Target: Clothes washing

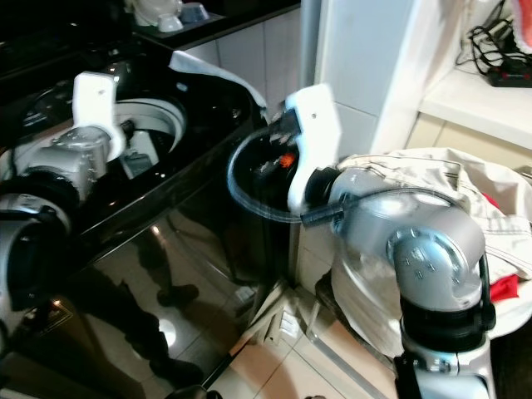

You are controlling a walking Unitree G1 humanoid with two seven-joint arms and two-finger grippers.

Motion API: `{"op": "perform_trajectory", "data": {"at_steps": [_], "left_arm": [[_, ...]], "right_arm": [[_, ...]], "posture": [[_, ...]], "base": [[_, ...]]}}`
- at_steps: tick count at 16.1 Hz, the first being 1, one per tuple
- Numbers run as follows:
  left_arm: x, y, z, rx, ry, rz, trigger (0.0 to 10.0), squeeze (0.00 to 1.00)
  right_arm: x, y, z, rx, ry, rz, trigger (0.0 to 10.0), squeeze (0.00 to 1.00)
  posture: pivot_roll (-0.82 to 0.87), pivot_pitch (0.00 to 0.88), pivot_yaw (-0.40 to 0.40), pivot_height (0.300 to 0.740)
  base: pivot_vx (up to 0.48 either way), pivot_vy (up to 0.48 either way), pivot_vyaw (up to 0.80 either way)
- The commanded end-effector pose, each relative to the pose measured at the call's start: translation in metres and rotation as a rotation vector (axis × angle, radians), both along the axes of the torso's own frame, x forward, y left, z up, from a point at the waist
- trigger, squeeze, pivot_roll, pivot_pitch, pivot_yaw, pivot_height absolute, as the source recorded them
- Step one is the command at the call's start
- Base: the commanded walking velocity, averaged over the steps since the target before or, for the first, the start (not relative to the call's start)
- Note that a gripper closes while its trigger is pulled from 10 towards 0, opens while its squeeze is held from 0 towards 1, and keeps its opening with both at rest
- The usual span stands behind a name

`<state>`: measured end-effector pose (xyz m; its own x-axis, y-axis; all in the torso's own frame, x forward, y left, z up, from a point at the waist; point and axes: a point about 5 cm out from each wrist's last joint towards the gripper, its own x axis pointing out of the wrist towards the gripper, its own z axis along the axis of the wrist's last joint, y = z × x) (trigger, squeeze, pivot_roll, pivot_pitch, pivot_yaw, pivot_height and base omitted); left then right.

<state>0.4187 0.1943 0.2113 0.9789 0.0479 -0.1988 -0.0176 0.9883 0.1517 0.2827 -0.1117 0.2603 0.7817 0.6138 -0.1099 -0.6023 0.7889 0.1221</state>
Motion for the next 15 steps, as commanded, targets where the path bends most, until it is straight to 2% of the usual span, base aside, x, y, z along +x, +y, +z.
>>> {"op": "perform_trajectory", "data": {"at_steps": [1, 2, 3, 4, 5, 7, 8, 9, 12, 15], "left_arm": [[0.004, -0.012, 0.017, 0.002, -0.081, -0.085, 10.0, 0.47], [0.004, -0.026, 0.018, -0.007, -0.129, -0.158, 10.0, 0.0], [0.002, -0.041, 0.015, -0.062, -0.175, -0.258, 10.0, 0.0], [-0.001, -0.054, 0.01, -0.095, -0.199, -0.358, 10.0, 0.0], [-0.003, -0.059, 0.007, -0.101, -0.203, -0.395, 10.0, 0.0], [-0.023, -0.09, 0.0, -0.168, -0.332, -0.684, 10.0, 0.0], [-0.029, -0.096, -0.002, -0.195, -0.339, -0.755, 10.0, 0.0], [-0.06, -0.118, -0.012, -0.233, -0.321, -1.03, 10.0, 0.0], [-0.086, -0.127, -0.023, -0.24, -0.268, -1.214, 10.0, 0.0], [-0.106, -0.132, -0.033, -0.214, -0.193, -1.292, 10.0, 0.0]], "right_arm": [[0.008, -0.012, 0.004, -0.019, -0.023, -0.109, 10.0, 0.0], [0.017, -0.029, 0.0, -0.062, -0.01, -0.244, 10.0, 0.0], [0.024, -0.048, -0.004, -0.153, -0.007, -0.348, 10.0, 0.0], [0.026, -0.062, -0.009, -0.232, 0.001, -0.4, 10.0, 1.0], [0.027, -0.066, -0.011, -0.256, 0.007, -0.412, 10.0, 1.0], [0.03, -0.09, -0.023, -0.264, 0.102, -0.503, 10.0, 1.0], [0.03, -0.094, -0.026, -0.274, 0.12, -0.521, 10.0, 1.0], [0.03, -0.109, -0.038, -0.32, 0.186, -0.543, 10.0, 1.0], [0.028, -0.119, -0.051, -0.379, 0.25, -0.527, 10.0, 1.0], [0.028, -0.134, -0.061, -0.423, 0.288, -0.563, 10.0, 1.0]], "posture": [[-0.14, 0.0, 0.088, 0.74], [-0.14, 0.0, 0.089, 0.74], [-0.14, 0.0, 0.088, 0.74], [-0.13, 0.0, 0.083, 0.74], [-0.13, 0.0, 0.083, 0.74], [-0.13, 0.0, 0.076, 0.74], [-0.13, 0.0, 0.076, 0.74], [-0.13, 0.0, 0.071, 0.74], [-0.13, 0.0, 0.069, 0.74], [-0.13, 0.0, 0.073, 0.74]], "base": [[0.0, 0.0, 0.0], [0.0, 0.0, 0.0], [0.0, 0.0, 0.0], [0.0, 0.0, 0.0], [0.0, 0.0, 0.0], [0.0, 0.0, 0.0], [0.0, 0.0, 0.0], [0.0, 0.0, 0.0], [0.0, 0.0, 0.0], [0.0, 0.0, 0.0]]}}
